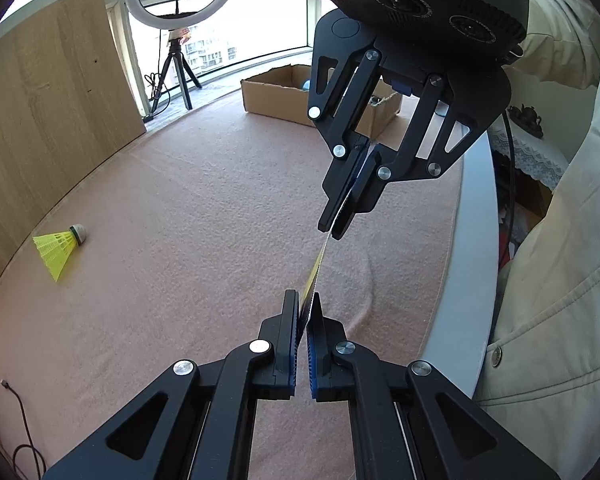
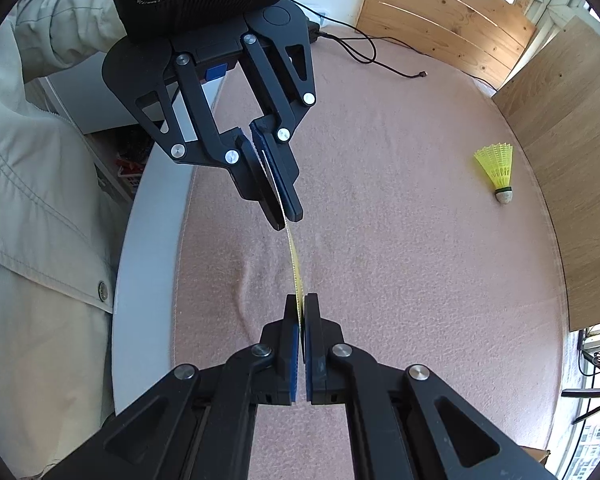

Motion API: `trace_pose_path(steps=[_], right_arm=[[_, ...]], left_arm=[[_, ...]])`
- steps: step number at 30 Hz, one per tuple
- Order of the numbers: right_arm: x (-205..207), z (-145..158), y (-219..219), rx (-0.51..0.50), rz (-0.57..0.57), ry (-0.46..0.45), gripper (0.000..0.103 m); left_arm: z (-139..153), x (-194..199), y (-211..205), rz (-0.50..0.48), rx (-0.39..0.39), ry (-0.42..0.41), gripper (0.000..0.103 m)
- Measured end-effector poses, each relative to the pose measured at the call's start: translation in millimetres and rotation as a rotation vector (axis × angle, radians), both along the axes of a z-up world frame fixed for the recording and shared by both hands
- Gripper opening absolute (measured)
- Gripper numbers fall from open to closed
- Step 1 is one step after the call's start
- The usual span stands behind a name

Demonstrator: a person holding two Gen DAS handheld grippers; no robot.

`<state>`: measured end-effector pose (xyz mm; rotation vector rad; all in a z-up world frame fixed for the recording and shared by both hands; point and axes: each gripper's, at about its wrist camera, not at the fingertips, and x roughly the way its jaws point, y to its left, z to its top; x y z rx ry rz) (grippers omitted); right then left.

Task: Organize objects
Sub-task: 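Lower the yellow ruler card into the box and open both tools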

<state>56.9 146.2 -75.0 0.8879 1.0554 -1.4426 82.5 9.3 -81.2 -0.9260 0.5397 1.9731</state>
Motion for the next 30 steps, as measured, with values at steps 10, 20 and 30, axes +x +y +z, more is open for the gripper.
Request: trace_pose_path(steps=[10, 20, 30], right_arm=[[-7.6, 16.7, -2.4, -0.005, -0.011, 0.036, 0.002], [-13.3, 46.2, 101.7, -0.059, -0.145, 0.151, 0.002], [-35.7, 71.5, 256.9, -0.054, -0.402, 0.243, 0.002]], left_arm=[[21.9, -8.1, 0.7, -0.017, -0.014, 0.050, 0.003], [55.8, -43.6, 117.5, -0.190, -0.042, 0.090, 0.003], [81.7, -94.8, 299.4, -0.402, -0.040, 0.137, 0.004]])
